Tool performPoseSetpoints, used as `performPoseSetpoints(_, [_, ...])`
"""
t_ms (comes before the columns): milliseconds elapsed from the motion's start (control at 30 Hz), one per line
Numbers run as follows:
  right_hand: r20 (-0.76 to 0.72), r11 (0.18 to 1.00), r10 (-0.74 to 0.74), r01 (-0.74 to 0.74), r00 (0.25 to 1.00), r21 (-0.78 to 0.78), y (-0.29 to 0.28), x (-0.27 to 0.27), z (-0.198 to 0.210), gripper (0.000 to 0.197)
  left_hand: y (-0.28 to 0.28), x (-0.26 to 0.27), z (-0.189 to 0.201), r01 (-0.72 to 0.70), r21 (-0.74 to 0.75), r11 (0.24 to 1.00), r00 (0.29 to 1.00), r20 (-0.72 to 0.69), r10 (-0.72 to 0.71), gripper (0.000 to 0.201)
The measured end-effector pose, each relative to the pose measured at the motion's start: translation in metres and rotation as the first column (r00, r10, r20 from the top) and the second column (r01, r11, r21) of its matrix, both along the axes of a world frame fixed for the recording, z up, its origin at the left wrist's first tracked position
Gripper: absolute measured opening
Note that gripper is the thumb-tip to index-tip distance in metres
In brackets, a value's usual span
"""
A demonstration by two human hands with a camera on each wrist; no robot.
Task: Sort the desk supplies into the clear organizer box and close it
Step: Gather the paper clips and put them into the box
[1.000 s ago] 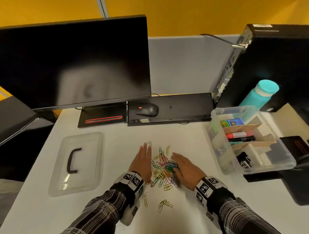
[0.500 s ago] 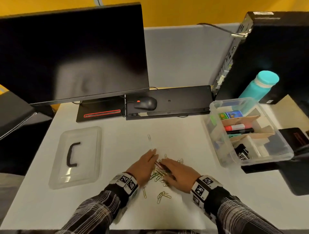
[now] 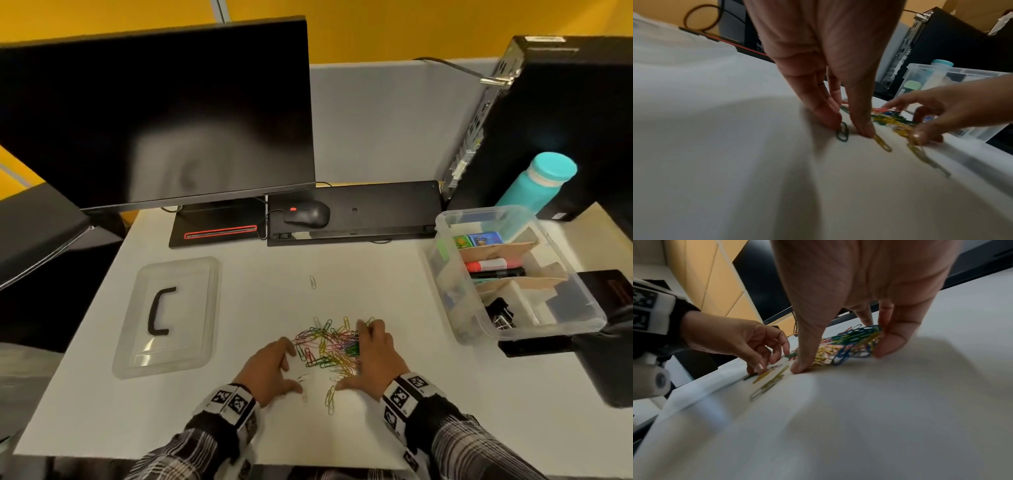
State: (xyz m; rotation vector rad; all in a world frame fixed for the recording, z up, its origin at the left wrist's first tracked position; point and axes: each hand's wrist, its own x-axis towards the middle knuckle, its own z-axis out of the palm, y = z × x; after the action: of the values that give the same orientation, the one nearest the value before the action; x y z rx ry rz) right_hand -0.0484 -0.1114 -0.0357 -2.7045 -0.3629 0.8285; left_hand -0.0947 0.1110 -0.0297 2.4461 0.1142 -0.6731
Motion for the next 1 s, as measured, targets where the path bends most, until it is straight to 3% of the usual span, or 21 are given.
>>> performPoseSetpoints(100, [0.02,0.992,-0.072,0.07,0.997,0.106,0.003,0.01,0.0,0.111,-0.029,0.017,0.001,-0.089,-0.083,0.993,0.993,0.071,0.095,0.044])
performPoseSetpoints(200, [0.048,0.975,-0.143,0.132,0.989,0.176,-0.009,0.009,0.003,0.108,-0.038,0.029,0.006,-0.109,-0.122,0.986,0.986,0.111,0.123,0.047])
performPoseSetpoints(267, [0.054,0.974,-0.172,0.162,0.984,0.158,-0.021,0.006,0.003,0.109,-0.03,0.027,0.008,0.002,-0.051,0.999,0.994,0.106,0.003,0.063])
performPoseSetpoints(367, [0.008,0.98,-0.186,0.185,0.983,0.067,-0.032,0.0,0.0,0.12,-0.021,0.013,0.002,0.216,0.204,0.955,0.972,0.046,-0.229,0.101])
performPoseSetpoints(500, [-0.033,0.983,-0.164,0.166,0.986,0.075,-0.024,-0.002,-0.002,0.125,-0.026,0.012,-0.013,0.186,0.24,0.953,0.98,0.022,-0.197,0.114])
performPoseSetpoints(633, [-0.053,0.968,-0.108,0.118,0.993,0.223,-0.015,0.0,0.001,0.103,-0.03,0.038,-0.011,0.074,0.117,0.99,0.993,0.083,-0.084,0.108])
performPoseSetpoints(733, [-0.034,0.948,-0.145,0.149,0.989,0.281,-0.018,0.002,0.005,0.091,-0.03,0.068,-0.003,0.008,0.071,0.997,0.99,0.142,-0.018,0.106])
performPoseSetpoints(867, [0.131,0.987,-0.124,0.108,0.984,0.121,-0.019,0.008,0.008,0.079,-0.031,0.102,-0.009,0.019,0.181,0.983,0.975,0.213,-0.058,0.083])
performPoseSetpoints(1000, [0.008,1.0,0.019,-0.019,1.0,-0.015,-0.01,0.008,0.001,0.083,-0.032,0.109,-0.017,0.226,0.227,0.947,0.967,0.063,-0.246,0.064])
